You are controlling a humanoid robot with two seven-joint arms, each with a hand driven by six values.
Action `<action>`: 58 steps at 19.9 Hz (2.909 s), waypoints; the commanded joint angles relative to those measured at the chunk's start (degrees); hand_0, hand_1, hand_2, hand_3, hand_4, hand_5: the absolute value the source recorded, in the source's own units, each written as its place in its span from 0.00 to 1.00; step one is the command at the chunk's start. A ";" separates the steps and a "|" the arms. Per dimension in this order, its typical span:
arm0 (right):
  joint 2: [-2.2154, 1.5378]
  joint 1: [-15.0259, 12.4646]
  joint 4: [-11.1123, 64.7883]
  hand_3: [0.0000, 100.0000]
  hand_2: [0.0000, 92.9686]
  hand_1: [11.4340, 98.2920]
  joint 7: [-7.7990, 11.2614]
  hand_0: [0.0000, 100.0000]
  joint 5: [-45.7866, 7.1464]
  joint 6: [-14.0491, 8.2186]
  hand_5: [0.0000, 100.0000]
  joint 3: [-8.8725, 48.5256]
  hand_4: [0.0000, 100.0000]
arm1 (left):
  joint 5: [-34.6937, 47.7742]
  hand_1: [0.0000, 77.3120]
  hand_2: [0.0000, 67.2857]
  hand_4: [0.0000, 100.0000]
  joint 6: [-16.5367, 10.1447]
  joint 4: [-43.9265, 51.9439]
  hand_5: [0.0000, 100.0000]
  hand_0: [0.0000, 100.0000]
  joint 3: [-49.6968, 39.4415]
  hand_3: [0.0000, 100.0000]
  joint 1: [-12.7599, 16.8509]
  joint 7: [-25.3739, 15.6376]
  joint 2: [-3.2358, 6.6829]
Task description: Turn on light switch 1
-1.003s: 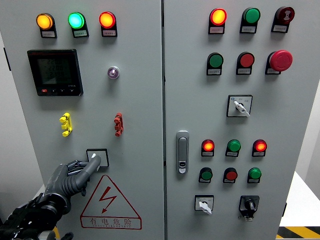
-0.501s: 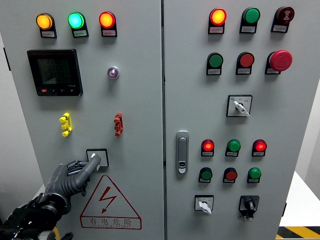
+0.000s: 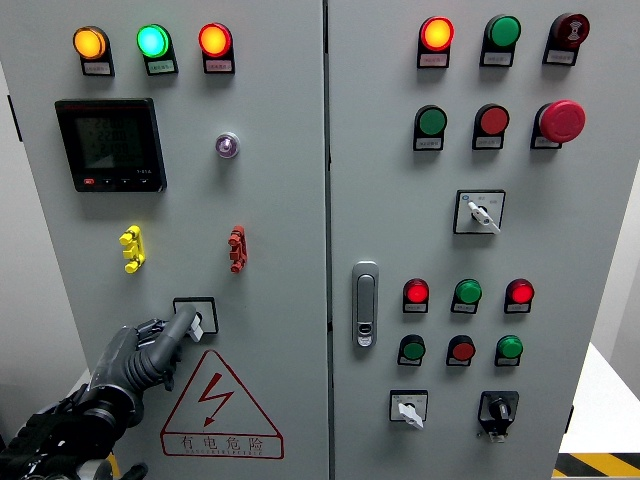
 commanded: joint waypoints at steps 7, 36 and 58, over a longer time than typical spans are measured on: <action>0.00 0.01 0.00 0.20 0.00 0.09 0.00 0.00 0.00 0.08 0.11 0.00 0.19 | 0.00 0.62 0.83 1.00 -0.01 0.16 0.97 0.68 0.02 0.94 -0.08 0.52 0.02; 0.00 0.01 0.00 0.20 0.00 0.09 0.00 0.00 0.00 -0.01 0.11 0.00 0.19 | -0.88 0.72 0.77 1.00 -1.33 -4.05 0.92 0.00 -0.07 0.90 5.36 -1.33 -0.24; 0.00 0.01 0.00 0.20 0.00 0.10 0.00 0.00 0.00 0.08 0.11 0.00 0.19 | -16.61 0.48 0.41 0.67 -2.65 -1.62 0.59 0.00 5.73 0.47 34.97 -30.50 6.17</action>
